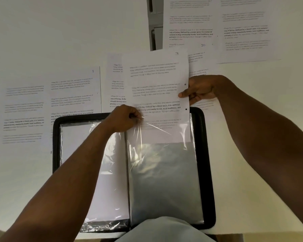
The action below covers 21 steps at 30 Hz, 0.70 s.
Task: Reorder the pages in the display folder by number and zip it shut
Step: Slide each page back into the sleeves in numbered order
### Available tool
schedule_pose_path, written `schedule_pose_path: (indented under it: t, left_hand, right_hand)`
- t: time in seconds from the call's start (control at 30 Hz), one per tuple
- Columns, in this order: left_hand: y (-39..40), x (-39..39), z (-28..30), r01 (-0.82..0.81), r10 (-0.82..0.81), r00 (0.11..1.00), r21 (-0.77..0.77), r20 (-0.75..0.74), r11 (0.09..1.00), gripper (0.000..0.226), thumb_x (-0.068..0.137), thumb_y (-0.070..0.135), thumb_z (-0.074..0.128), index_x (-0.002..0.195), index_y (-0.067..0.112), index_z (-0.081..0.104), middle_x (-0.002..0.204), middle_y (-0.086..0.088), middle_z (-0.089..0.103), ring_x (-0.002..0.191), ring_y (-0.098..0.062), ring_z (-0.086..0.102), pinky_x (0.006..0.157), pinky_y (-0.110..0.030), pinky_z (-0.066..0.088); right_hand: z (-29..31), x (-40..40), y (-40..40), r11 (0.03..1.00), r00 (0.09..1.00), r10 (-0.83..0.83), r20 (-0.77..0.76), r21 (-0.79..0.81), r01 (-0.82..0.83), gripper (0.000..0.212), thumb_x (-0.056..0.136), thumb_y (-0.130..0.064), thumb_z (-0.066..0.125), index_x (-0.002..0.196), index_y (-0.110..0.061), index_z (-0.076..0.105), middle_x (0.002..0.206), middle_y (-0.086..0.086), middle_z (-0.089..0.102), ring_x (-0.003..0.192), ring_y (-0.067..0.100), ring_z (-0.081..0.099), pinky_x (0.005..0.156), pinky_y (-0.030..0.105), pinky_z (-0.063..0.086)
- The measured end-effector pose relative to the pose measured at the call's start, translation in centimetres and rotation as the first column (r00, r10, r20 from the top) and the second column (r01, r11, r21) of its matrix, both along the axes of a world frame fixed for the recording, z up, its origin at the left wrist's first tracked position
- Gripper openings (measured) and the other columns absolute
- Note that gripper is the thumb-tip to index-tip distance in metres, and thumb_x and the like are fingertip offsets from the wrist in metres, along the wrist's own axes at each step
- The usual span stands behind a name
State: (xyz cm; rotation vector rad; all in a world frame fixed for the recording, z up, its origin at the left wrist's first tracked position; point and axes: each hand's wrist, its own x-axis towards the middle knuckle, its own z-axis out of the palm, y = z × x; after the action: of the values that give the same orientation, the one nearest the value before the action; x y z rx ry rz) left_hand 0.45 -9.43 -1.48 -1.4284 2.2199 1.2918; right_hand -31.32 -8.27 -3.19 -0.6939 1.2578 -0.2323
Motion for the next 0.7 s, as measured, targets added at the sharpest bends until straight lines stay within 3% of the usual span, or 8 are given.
schedule_pose_path:
  t: [0.1, 0.23, 0.27, 0.43, 0.57, 0.7]
  left_hand:
    - [0.1, 0.2, 0.0, -0.018, 0.018, 1.0, 0.002, -0.015, 1.0, 0.009, 0.087, 0.014, 0.069, 0.094, 0.017, 0.073, 0.087, 0.012, 0.068, 0.084, -0.001, 0.059, 0.072, -0.007, 0.038]
    - [0.1, 0.1, -0.1, -0.036, 0.038, 0.998, 0.042, -0.043, 0.998, 0.011, 0.087, 0.013, 0.069, 0.091, 0.023, 0.071, 0.087, 0.017, 0.067, 0.082, 0.008, 0.057, 0.068, -0.003, 0.036]
    - [0.1, 0.0, -0.1, -0.034, 0.036, 0.998, 0.041, -0.043, 0.999, 0.01, 0.088, 0.013, 0.069, 0.092, 0.023, 0.071, 0.086, 0.017, 0.066, 0.082, 0.008, 0.057, 0.069, -0.005, 0.036]
    - [0.0, 0.0, -0.4, -0.041, 0.042, 0.999, 0.029, -0.034, 0.999, 0.01, 0.088, 0.012, 0.068, 0.095, 0.017, 0.074, 0.092, 0.01, 0.07, 0.087, 0.0, 0.06, 0.074, -0.009, 0.04]
    - [0.0, 0.2, -0.4, -0.05, 0.051, 0.998, 0.038, -0.043, 0.998, 0.011, 0.088, 0.012, 0.068, 0.097, 0.016, 0.074, 0.095, 0.009, 0.071, 0.091, -0.003, 0.061, 0.075, -0.007, 0.039]
    - [0.1, 0.4, -0.3, -0.059, 0.061, 0.996, 0.039, -0.061, 0.998, 0.008, 0.087, 0.013, 0.068, 0.093, 0.016, 0.073, 0.091, 0.006, 0.071, 0.09, -0.007, 0.064, 0.075, -0.015, 0.044]
  right_hand:
    - [0.2, 0.1, 0.0, 0.996, 0.996, 0.088, -0.01, 0.027, -0.088, 0.076, 0.059, -0.033, 0.085, 0.128, -0.016, 0.06, 0.121, 0.004, 0.069, 0.11, 0.019, 0.066, 0.093, 0.034, 0.054]
    - [-0.5, 1.7, -0.3, 0.943, 0.952, -0.307, -0.015, -0.141, 0.302, 0.041, 0.087, -0.03, 0.069, 0.124, -0.013, 0.062, 0.114, 0.004, 0.071, 0.107, 0.019, 0.067, 0.091, 0.036, 0.056]
    - [-0.5, 2.0, -0.5, 0.928, 0.939, -0.341, -0.044, -0.177, 0.328, 0.037, 0.088, -0.027, 0.068, 0.122, -0.012, 0.063, 0.114, 0.005, 0.071, 0.105, 0.019, 0.068, 0.09, 0.036, 0.056]
    - [0.3, 2.1, -1.0, 0.992, 0.987, -0.081, -0.139, -0.11, 0.066, 0.041, 0.083, -0.023, 0.072, 0.121, -0.009, 0.064, 0.111, 0.006, 0.072, 0.101, 0.018, 0.07, 0.086, 0.036, 0.058]
    - [0.4, 2.0, -1.0, 0.97, 0.968, -0.225, -0.111, -0.123, 0.211, 0.035, 0.085, -0.021, 0.071, 0.118, -0.012, 0.064, 0.113, 0.006, 0.071, 0.097, 0.016, 0.07, 0.077, 0.03, 0.06]
    - [0.0, 2.0, -0.1, 0.993, 0.99, -0.114, -0.087, -0.03, 0.112, 0.037, 0.078, -0.023, 0.073, 0.114, -0.018, 0.066, 0.11, 0.004, 0.072, 0.097, 0.016, 0.07, 0.074, 0.028, 0.059]
